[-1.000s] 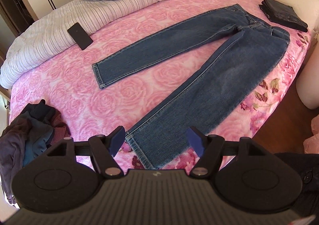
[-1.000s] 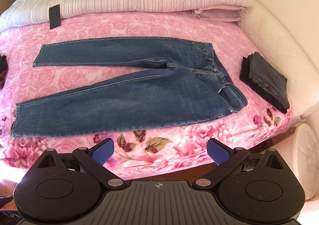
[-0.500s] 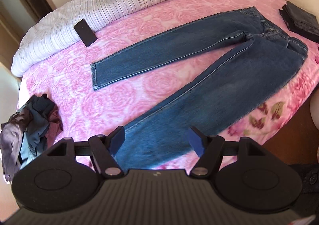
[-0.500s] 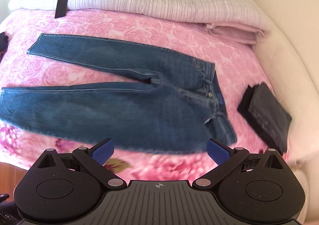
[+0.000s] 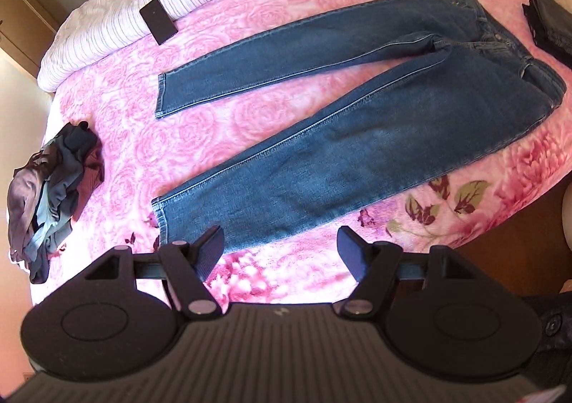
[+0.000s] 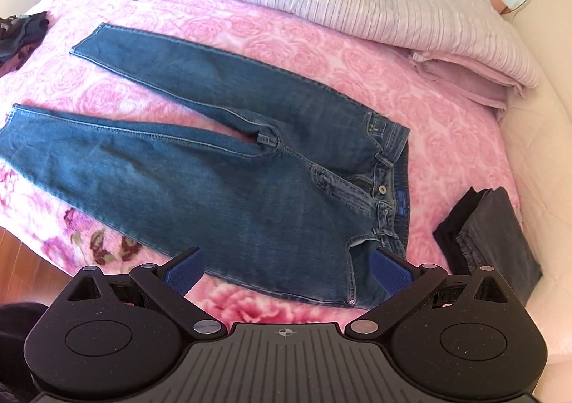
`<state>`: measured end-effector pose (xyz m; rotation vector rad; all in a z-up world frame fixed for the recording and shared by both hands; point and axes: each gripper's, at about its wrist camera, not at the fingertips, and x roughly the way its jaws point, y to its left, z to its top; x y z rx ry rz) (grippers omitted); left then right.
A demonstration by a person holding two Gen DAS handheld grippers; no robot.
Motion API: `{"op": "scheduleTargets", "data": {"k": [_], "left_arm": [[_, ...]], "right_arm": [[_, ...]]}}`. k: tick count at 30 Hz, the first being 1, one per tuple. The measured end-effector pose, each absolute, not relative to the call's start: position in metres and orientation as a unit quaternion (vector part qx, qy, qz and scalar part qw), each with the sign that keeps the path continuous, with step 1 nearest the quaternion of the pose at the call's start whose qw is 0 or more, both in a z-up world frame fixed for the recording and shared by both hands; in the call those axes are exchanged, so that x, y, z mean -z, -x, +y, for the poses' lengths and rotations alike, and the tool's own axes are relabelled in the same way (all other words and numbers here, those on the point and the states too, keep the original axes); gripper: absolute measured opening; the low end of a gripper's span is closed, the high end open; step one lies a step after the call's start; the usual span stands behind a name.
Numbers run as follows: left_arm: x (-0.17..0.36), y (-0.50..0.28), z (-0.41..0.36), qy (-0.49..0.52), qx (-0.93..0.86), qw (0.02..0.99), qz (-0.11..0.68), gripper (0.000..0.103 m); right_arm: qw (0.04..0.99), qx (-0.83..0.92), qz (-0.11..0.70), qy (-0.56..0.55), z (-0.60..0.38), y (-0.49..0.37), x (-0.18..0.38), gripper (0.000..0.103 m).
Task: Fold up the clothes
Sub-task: 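Grasp the leg hem with the left gripper while the right gripper grasps the waistband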
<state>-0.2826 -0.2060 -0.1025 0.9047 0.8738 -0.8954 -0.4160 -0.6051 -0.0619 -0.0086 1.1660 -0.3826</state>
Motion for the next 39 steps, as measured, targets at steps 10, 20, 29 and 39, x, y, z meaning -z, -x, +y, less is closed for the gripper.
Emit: {"op": "scheduleTargets", "data": {"k": [10,20,29,39], "left_arm": [[0.146,0.286,-0.209,-0.505,0.408,0.699,0.301,0.066],[0.258,0.263,-0.174,-0.605,0.444,0.616,0.241,0.066],[0.350,0.234,-0.160,-0.672,0.451,0.566,0.157,0.054],[0.368,0.223,-0.156,-0.668,0.462,0.576,0.098,0.012]], "right_arm": [[0.813,0.175,0.545,0.103,-0.624,0.446,0.117,0.102],[0.776,0.117,0.566,0.253,-0.621,0.489,0.207,0.090],[0.756,0.088,0.568,0.314,-0.614,0.476,0.263,0.073],[0.729,0.056,0.543,0.414,-0.616,0.490,0.310,0.073]]}}
